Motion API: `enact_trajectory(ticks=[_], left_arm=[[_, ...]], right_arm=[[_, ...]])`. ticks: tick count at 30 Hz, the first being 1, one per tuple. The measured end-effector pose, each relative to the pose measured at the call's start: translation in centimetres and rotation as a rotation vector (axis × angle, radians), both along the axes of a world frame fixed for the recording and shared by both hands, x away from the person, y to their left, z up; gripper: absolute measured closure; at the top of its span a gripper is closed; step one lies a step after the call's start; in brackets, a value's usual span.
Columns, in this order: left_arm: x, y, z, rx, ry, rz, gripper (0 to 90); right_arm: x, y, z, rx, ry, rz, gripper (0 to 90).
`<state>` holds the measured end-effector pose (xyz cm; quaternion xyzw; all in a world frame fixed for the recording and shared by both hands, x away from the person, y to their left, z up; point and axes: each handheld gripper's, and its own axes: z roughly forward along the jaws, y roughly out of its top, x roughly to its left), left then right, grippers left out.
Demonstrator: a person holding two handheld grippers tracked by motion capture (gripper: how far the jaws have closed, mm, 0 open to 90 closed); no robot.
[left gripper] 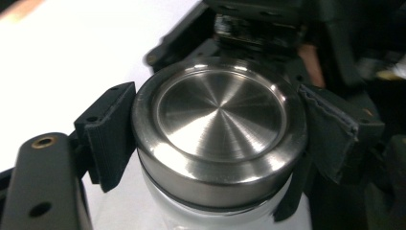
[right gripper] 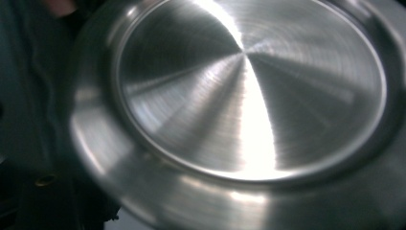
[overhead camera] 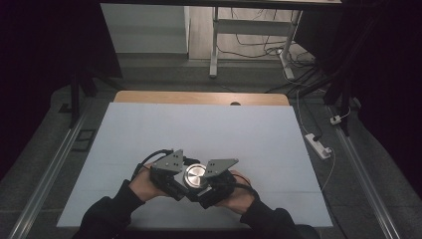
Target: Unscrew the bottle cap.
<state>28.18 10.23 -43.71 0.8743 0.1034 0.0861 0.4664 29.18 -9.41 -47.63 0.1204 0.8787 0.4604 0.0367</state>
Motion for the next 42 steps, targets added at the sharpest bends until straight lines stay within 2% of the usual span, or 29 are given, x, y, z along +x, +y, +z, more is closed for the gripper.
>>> enact_trajectory(ticks=[1, 2, 3, 4, 5, 6, 7, 8, 9, 10, 11, 12, 13, 14, 16, 17, 18, 19, 21, 22, 23, 27, 29, 30, 31, 33, 34, 39, 42], left_arm=[[-0.4, -0.9, -0.1, -0.004, -0.020, 0.119, 19.1], [-0.4, -0.9, -0.1, -0.004, -0.020, 0.119, 19.1], [-0.5, -1.5, -0.2, -0.003, -0.026, 0.183, 19.0], [-0.7, -2.1, -0.2, 0.003, -0.031, 0.234, 19.0], [-0.8, -2.4, -0.2, 0.010, -0.034, 0.264, 18.8], [-0.7, -2.6, -0.2, 0.018, -0.036, 0.260, 18.8], [-0.4, -2.1, 0.1, -0.007, -0.015, 0.220, 17.6], [-0.4, -2.1, 0.1, -0.007, -0.015, 0.220, 14.7], [0.1, -1.2, 0.4, -0.065, 0.045, 0.158, 10.8], [0.1, -1.2, 0.4, -0.065, 0.045, 0.158, 9.1], [0.3, -0.7, 0.6, -0.086, 0.065, 0.131, 7.2], [0.4, -0.3, 0.8, -0.097, 0.066, 0.114, 7.2], [0.6, 0.2, 0.9, -0.090, 0.075, 0.063, 4.5], [0.6, 0.2, 0.9, -0.090, 0.075, 0.063, 1.1], [0.6, 0.4, 0.9, -0.042, 0.056, 0.020, 0.2], [0.4, 0.5, 0.6, 0.004, 0.028, -0.010, 2.1], [0.4, 0.5, 0.6, 0.004, 0.028, -0.010, 3.8], [0.5, 0.4, 0.4, 0.030, 0.018, -0.023, 6.5], [0.5, 0.5, 0.3, 0.034, 0.016, -0.028, 11.9], [0.5, 0.5, 0.2, 0.032, 0.017, -0.029, 11.9], [0.7, 0.7, 0.1, 0.024, 0.032, -0.055, 18.3], [0.4, 0.6, 0.2, 0.033, 0.006, -0.050, 18.9], [0.1, 0.4, 0.2, 0.039, -0.023, -0.025, 19.1], [-0.2, 0.1, 0.4, 0.037, -0.057, 0.002, 19.2], [-0.2, 0.1, 0.4, 0.037, -0.057, 0.002, 19.3], [-0.5, -0.1, 0.7, 0.020, -0.085, 0.029, 19.3], [-0.6, -0.1, 1.0, -0.003, -0.084, 0.025, 19.4], [-0.8, 0.0, 1.2, 0.000, -0.083, 0.031, 19.3], [-0.4, 0.6, 1.3, -0.024, -0.059, 0.039, 19.4]], right_arm=[[0.3, -0.2, 0.1, -0.003, -0.011, -0.058, 14.9], [0.3, -0.2, 0.1, -0.003, -0.011, -0.058, 14.9], [0.7, -0.5, 0.0, -0.007, -0.020, -0.129, 14.9], [0.9, -0.6, 0.0, -0.009, -0.019, -0.156, 14.9], [1.0, -0.7, -0.1, -0.010, -0.018, -0.169, 14.9], [1.0, -0.7, -0.1, -0.010, -0.018, -0.169, 14.9], [1.0, -0.8, -0.1, -0.007, -0.012, -0.167, 14.9], [1.0, -0.8, -0.1, -0.007, -0.012, -0.167, 14.9], [0.9, -0.8, 0.1, 0.009, -0.005, -0.149, 14.9], [0.9, -0.8, 0.1, 0.009, -0.005, -0.149, 14.9], [0.8, -0.7, 0.3, 0.020, -0.004, -0.122, 14.9], [0.8, -0.7, 0.3, 0.020, -0.004, -0.122, 14.9], [0.6, -0.6, 0.2, 0.025, -0.001, -0.099, 14.9], [0.6, -0.6, 0.2, 0.025, -0.001, -0.099, 14.9], [0.5, -0.5, 0.2, 0.024, 0.001, -0.085, 14.9], [0.4, -0.4, 0.1, 0.022, 0.000, -0.066, 14.9], [0.4, -0.4, 0.1, 0.022, 0.001, -0.059, 14.9], [0.3, -0.3, 0.1, 0.019, 0.000, -0.053, 14.9], [0.2, -0.2, 0.1, 0.018, -0.004, -0.040, 14.9], [0.2, -0.2, 0.1, 0.018, -0.004, -0.040, 14.9], [0.2, -0.2, 0.1, 0.016, -0.006, -0.029, 14.9], [0.1, -0.1, 0.1, 0.012, -0.012, -0.028, 14.9], [0.2, -0.2, 0.1, 0.013, -0.007, -0.038, 14.9], [0.2, -0.3, 0.1, 0.011, -0.010, -0.046, 14.9], [0.3, -0.3, 0.2, 0.011, -0.016, -0.053, 14.9], [0.3, -0.4, 0.2, 0.001, -0.025, -0.067, 14.9], [0.3, -0.3, 0.1, 0.001, -0.024, -0.072, 14.9], [0.2, -0.2, 0.0, 0.003, -0.016, -0.064, 14.9], [0.3, -0.3, 0.1, 0.015, -0.016, -0.065, 14.9]])
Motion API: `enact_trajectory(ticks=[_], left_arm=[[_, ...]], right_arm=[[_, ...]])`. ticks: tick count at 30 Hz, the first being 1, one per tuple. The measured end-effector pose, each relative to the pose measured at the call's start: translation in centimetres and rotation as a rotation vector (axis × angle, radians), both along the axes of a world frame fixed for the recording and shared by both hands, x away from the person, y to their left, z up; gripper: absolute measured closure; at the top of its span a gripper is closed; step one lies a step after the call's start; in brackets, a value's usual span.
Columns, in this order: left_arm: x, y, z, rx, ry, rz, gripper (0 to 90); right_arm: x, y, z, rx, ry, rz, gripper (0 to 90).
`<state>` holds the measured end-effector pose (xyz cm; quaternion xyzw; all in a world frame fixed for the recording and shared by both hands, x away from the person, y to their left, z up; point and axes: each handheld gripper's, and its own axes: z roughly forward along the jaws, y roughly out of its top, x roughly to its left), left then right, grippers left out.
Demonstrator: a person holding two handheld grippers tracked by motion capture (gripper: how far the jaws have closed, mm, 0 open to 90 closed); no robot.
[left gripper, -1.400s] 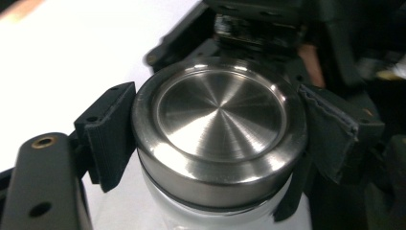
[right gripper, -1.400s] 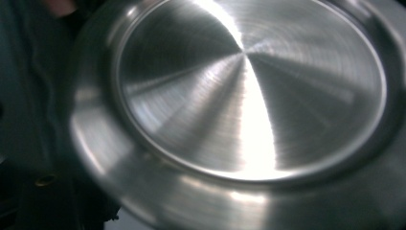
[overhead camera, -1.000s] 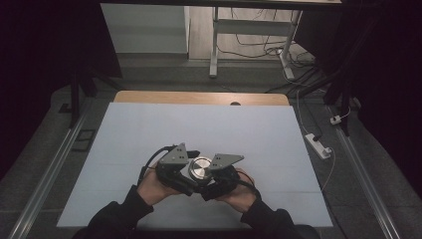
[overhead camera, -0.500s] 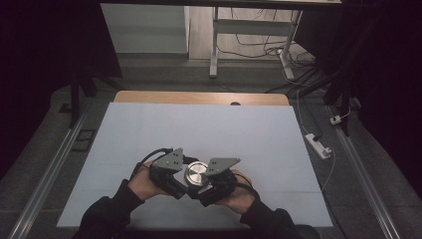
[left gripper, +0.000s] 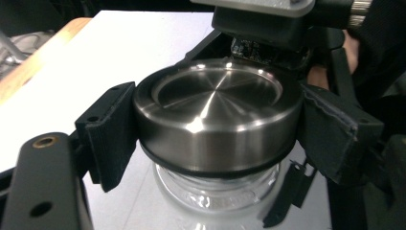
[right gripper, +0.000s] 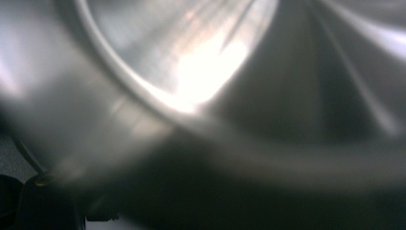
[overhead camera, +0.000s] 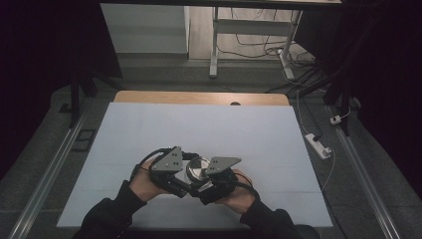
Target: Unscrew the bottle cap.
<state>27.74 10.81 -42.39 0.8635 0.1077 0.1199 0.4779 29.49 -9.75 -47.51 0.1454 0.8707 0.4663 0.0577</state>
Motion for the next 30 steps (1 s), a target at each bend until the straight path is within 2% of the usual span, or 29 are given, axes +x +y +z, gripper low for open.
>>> enact_trajectory(ticks=[4, 5, 7, 13, 19, 30], left_arm=[[0.2, 0.5, 0.0, -0.014, 0.008, 0.018, 19.3], [0.4, 0.9, 0.1, -0.040, 0.023, 0.020, 19.3], [0.4, 1.1, 0.2, -0.048, 0.027, 0.026, 19.4], [0.4, 1.7, 0.5, -0.067, 0.028, 0.049, 19.4], [0.5, 1.9, 0.2, -0.078, 0.033, 0.061, 19.4], [0.4, 2.3, -0.1, -0.107, 0.042, 0.060, 19.4]], right_arm=[[0.2, -0.2, 0.0, 0.011, 0.013, -0.010, 14.9], [0.3, -0.3, 0.0, 0.009, 0.011, -0.013, 14.9], [0.3, -0.4, 0.0, 0.008, 0.011, -0.017, 14.9], [0.8, -0.9, 0.1, 0.022, 0.017, -0.040, 14.9], [1.2, -1.2, 0.2, 0.028, 0.009, -0.052, 14.9], [2.0, -2.0, 0.3, 0.029, 0.010, -0.090, 14.9]])
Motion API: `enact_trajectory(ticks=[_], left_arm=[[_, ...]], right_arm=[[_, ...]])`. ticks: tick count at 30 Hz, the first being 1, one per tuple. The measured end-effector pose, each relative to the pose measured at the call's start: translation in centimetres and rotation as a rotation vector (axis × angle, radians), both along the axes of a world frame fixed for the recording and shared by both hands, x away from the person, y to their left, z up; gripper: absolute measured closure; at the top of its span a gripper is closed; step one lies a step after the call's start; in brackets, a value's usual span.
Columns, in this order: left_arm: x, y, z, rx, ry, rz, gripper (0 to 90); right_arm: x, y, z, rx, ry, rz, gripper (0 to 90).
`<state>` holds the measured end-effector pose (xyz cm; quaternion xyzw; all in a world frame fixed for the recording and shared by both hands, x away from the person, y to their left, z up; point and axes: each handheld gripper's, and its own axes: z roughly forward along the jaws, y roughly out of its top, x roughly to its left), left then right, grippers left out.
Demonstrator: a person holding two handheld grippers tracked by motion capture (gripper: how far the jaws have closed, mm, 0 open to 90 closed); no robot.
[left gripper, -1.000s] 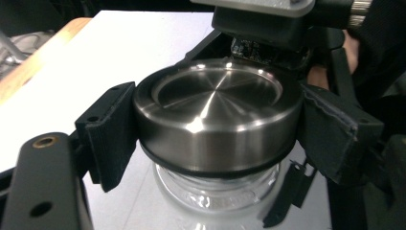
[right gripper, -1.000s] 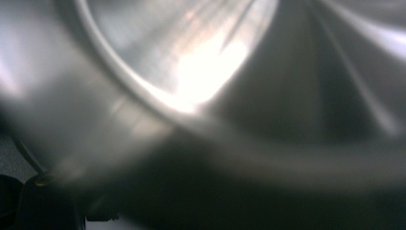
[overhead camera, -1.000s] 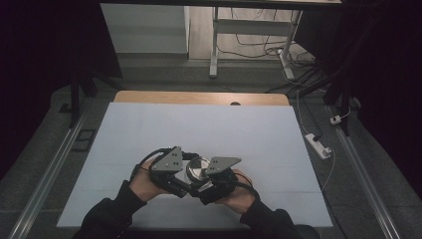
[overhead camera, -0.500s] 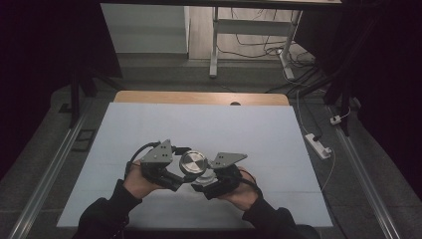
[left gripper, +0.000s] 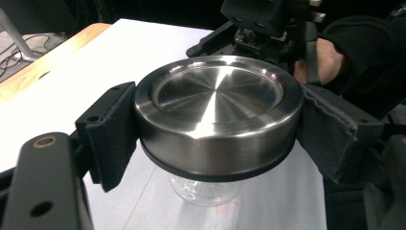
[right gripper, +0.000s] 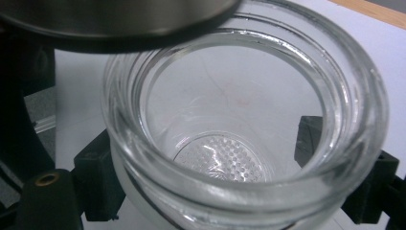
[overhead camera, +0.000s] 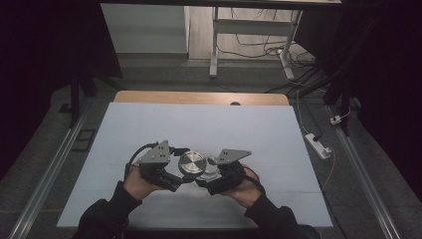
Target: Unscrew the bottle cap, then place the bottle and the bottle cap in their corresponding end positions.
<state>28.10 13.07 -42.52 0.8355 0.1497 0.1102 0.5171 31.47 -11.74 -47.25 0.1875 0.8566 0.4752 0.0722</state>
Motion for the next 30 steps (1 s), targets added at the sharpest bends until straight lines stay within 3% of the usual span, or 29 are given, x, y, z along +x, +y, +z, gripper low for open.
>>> enact_trajectory(ticks=[17, 30], left_arm=[[-0.8, 0.1, -0.1, -0.040, 0.001, -0.025, 19.5], [-1.2, 0.1, -0.9, -0.037, 0.006, -0.018, 19.5]], right_arm=[[1.3, -1.2, 0.2, 0.000, -0.006, -0.064, 14.9], [2.9, -1.9, 0.4, 0.006, -0.012, -0.117, 14.9]])
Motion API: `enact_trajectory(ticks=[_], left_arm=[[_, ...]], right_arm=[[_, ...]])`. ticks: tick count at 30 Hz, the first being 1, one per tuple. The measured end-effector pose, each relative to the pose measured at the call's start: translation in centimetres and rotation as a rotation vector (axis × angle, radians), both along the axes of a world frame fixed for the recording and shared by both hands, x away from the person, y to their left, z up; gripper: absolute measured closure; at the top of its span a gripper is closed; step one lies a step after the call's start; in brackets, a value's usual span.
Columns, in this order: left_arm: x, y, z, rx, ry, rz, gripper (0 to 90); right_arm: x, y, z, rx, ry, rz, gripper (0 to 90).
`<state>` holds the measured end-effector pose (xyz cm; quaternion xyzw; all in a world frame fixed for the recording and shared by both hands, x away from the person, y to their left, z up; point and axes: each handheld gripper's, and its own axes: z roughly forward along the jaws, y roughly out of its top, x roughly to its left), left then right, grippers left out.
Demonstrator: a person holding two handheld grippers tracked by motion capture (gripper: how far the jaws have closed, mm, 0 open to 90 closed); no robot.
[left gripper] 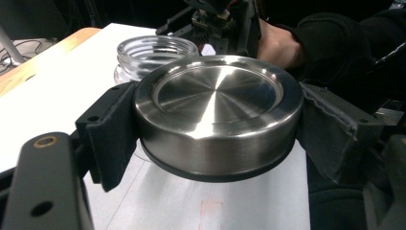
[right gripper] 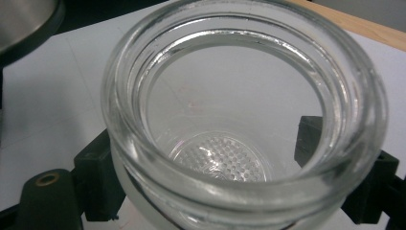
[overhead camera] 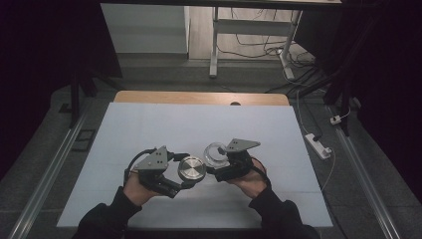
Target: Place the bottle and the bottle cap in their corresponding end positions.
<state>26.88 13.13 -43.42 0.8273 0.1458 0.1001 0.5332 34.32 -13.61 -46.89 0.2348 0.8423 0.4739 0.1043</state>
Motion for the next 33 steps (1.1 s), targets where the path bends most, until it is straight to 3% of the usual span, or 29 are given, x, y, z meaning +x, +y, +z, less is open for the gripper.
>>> enact_trajectory(ticks=[20, 33], left_arm=[[-0.3, -1.3, -3.9, 0.056, 0.016, -0.022, 19.5], [0.2, -2.5, -6.6, 0.138, 0.038, -0.028, 19.5]], right_arm=[[2.7, 0.8, -0.5, -0.004, 0.008, -0.049, 14.9], [5.1, 1.9, -0.9, -0.019, 0.007, -0.096, 14.9]])
